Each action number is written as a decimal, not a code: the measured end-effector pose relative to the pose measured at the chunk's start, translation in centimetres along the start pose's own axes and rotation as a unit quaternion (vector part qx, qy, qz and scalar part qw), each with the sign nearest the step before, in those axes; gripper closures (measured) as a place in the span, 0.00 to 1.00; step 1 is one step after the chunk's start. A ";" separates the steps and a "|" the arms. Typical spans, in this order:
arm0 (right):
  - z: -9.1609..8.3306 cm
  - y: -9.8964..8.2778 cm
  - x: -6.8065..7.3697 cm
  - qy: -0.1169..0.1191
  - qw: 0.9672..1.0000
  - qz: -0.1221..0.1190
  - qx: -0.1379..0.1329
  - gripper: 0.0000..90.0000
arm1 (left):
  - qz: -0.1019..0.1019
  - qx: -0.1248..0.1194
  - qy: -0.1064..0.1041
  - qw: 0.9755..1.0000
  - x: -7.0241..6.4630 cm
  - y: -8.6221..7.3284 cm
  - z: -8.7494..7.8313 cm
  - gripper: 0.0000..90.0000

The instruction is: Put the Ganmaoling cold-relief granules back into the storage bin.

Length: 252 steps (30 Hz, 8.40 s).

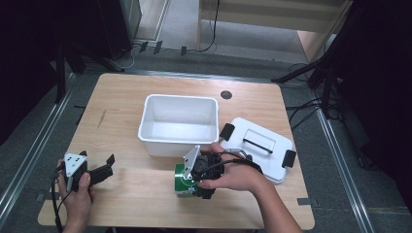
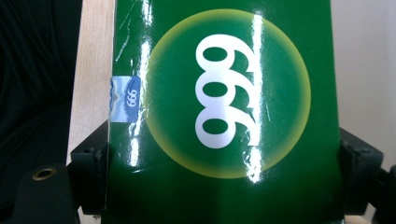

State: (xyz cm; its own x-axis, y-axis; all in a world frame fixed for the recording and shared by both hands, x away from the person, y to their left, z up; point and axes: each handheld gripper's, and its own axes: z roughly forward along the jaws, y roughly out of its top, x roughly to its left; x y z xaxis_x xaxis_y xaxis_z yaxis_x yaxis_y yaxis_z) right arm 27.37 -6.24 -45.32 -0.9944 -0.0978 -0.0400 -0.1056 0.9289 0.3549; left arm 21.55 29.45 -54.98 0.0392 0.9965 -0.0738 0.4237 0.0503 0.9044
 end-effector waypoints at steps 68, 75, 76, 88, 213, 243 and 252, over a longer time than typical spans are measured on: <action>-13.5 3.6 -8.9 -0.050 0.999 0.016 -0.013 0.18 | -0.002 -0.001 -0.005 1.000 0.1 0.0 0.0 0.06; -12.5 3.3 -10.5 -0.053 0.998 0.023 -0.014 0.18 | -0.002 -0.001 -0.006 1.000 0.1 0.0 0.0 0.06; -12.4 3.2 -10.9 -0.055 0.998 0.028 -0.012 0.18 | -0.001 -0.001 -0.006 1.000 0.1 0.0 0.0 0.06; -10.0 2.7 -13.1 -0.068 0.997 0.031 -0.007 0.18 | -0.002 -0.001 -0.006 1.000 0.1 0.0 0.0 0.06; -10.8 -6.0 -12.9 -0.131 0.982 0.134 0.024 0.00 | 0.004 0.002 -0.007 1.000 -0.1 0.0 0.1 0.06; -10.5 -12.1 -10.9 -0.140 0.973 0.177 0.043 0.00 | 0.006 0.002 -0.005 1.000 -0.1 0.0 0.1 0.06; -9.8 -14.0 -10.5 -0.142 0.969 0.197 0.049 0.00 | 0.007 0.003 -0.006 1.000 -0.1 -0.1 0.0 0.06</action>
State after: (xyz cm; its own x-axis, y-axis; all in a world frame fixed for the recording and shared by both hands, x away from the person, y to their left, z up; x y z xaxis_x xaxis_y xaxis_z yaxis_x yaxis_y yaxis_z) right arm 39.31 -21.71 -40.72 -0.9157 0.3596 -0.1794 0.2957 0.9052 0.3052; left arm 21.57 29.32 -55.04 0.0559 0.9962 -0.0662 0.4282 0.0360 0.9030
